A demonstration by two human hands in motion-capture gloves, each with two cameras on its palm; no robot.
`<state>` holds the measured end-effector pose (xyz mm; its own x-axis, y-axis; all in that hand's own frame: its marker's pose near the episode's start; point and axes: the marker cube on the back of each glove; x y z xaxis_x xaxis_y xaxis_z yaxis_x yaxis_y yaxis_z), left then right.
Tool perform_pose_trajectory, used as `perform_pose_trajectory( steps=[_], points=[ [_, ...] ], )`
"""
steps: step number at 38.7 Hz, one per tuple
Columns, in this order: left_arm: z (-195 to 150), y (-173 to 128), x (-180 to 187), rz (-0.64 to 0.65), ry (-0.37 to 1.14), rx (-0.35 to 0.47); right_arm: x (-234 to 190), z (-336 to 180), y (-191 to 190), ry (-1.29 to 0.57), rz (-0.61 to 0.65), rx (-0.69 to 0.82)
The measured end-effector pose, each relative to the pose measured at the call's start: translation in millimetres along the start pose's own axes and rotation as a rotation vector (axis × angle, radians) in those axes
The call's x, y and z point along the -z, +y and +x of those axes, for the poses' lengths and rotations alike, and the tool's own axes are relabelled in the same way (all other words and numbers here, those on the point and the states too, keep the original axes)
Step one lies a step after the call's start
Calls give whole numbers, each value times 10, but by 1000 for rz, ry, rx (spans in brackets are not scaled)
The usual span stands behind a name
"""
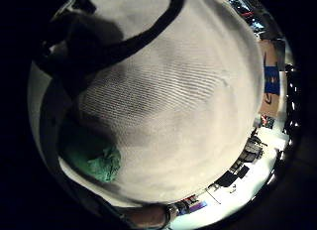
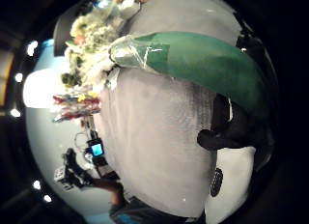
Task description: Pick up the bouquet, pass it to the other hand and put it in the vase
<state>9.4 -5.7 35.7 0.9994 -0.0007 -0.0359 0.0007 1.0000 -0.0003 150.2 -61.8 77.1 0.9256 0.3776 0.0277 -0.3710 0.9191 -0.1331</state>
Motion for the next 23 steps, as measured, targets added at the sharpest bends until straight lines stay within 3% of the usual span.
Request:
perform_pose_trajectory(
  steps=[9, 14, 18, 23],
  points=[
    [-17, -1, -58, -9, 24, -5, 91, 20, -116, 137, 225, -10],
    [-30, 6, -21, -9, 24, -2, 89, -22, -74, 111, 213, -13],
    [-27, -16, 12, -3, 14, -1, 147, -26, -144, 69, 297, -2],
    [26, -63, 135, 9, 28, -13, -12, -42, -498, -36, 308, 18]
  ],
)
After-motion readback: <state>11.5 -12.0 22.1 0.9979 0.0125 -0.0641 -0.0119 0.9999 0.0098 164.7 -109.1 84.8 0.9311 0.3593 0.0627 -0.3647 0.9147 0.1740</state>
